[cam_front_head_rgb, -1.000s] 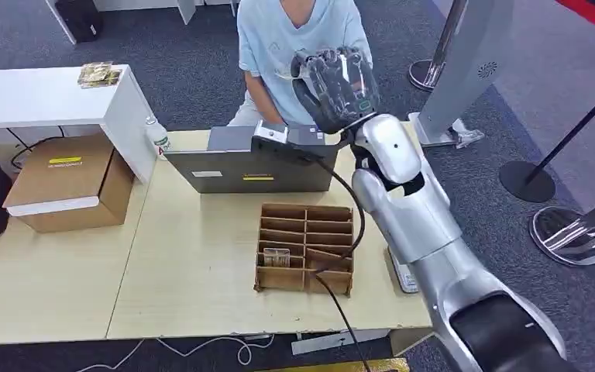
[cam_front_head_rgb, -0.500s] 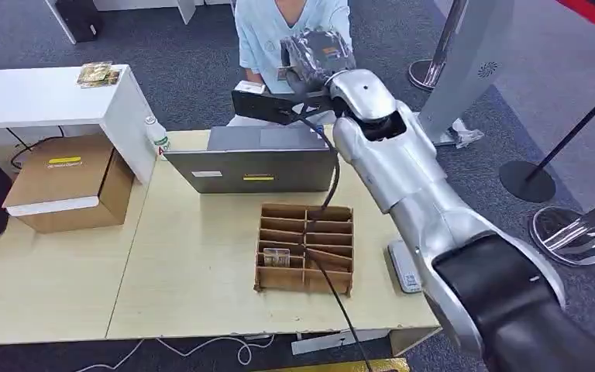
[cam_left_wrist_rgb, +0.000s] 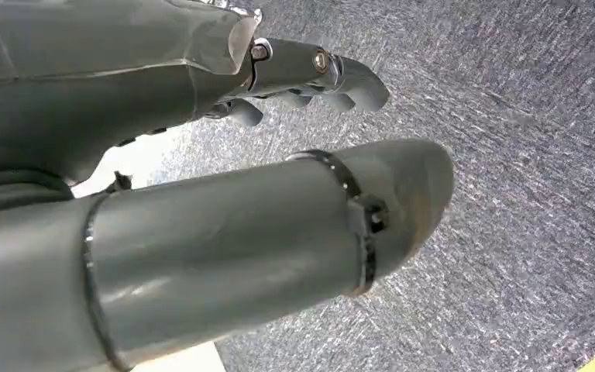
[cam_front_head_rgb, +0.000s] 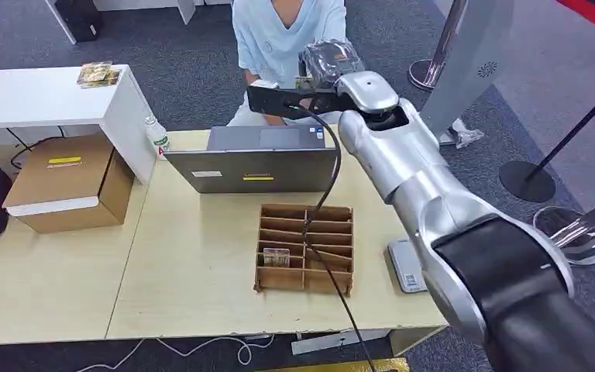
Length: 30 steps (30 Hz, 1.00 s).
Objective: Pass the card to the sensor for recognition and then transmit it.
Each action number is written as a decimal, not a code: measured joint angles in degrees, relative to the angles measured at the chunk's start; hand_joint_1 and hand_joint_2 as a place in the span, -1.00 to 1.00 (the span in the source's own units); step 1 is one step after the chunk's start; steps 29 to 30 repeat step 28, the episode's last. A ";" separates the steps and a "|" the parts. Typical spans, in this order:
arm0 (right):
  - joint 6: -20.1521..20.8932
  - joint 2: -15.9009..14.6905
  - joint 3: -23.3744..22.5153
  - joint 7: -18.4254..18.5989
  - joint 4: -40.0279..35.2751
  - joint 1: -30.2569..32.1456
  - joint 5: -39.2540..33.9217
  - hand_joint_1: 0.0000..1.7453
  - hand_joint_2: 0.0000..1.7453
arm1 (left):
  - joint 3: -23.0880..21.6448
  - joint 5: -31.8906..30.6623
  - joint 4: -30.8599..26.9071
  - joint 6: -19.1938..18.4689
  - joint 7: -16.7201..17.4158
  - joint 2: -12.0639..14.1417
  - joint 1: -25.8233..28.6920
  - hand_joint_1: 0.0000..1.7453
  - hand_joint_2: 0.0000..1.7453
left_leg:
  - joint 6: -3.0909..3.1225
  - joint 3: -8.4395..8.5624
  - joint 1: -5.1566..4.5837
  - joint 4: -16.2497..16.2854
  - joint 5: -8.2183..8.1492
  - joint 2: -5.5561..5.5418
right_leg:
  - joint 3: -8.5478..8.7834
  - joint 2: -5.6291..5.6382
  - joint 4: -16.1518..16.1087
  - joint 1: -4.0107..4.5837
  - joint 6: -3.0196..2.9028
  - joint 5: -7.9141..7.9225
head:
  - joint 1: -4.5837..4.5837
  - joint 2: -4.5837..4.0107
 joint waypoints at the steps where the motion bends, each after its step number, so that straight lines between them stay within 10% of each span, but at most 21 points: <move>1: -0.11 0.00 -0.06 0.02 0.28 -0.08 0.04 -1.00 1.00 | 0.02 0.00 0.00 0.00 0.00 0.00 0.00 -1.00 -1.00 | 0.00 0.00 0.00 0.00 0.00 0.00 | 0.00 0.00 0.00 0.00 0.00 0.00 | 0.00 0.00; 18: -6.65 -0.57 -3.15 -2.41 0.72 -0.20 -0.90 -1.00 1.00 | -0.11 0.00 -0.02 0.52 -0.20 0.00 0.02 -1.00 -1.00 | 0.00 0.00 0.00 0.01 0.00 0.01 | -0.02 0.01 -0.01 0.00 0.00 0.00 | 0.00 0.00; 23: -13.05 -1.38 -5.75 -8.16 -4.55 2.52 -6.39 -1.00 1.00 | -0.15 0.00 0.00 0.66 -0.20 0.00 0.01 -1.00 -1.00 | 0.00 0.01 0.00 0.01 0.00 0.01 | -0.02 0.01 -0.01 0.00 0.00 0.00 | 0.02 0.00; 30: -11.58 -2.27 -8.57 -14.17 -16.36 9.34 -16.18 -1.00 1.00 | -0.15 0.00 0.00 0.68 0.04 0.00 0.02 -1.00 -1.00 | 0.00 0.00 0.00 0.01 0.00 0.00 | -0.03 0.00 -0.02 0.00 -0.01 0.00 | 0.00 0.00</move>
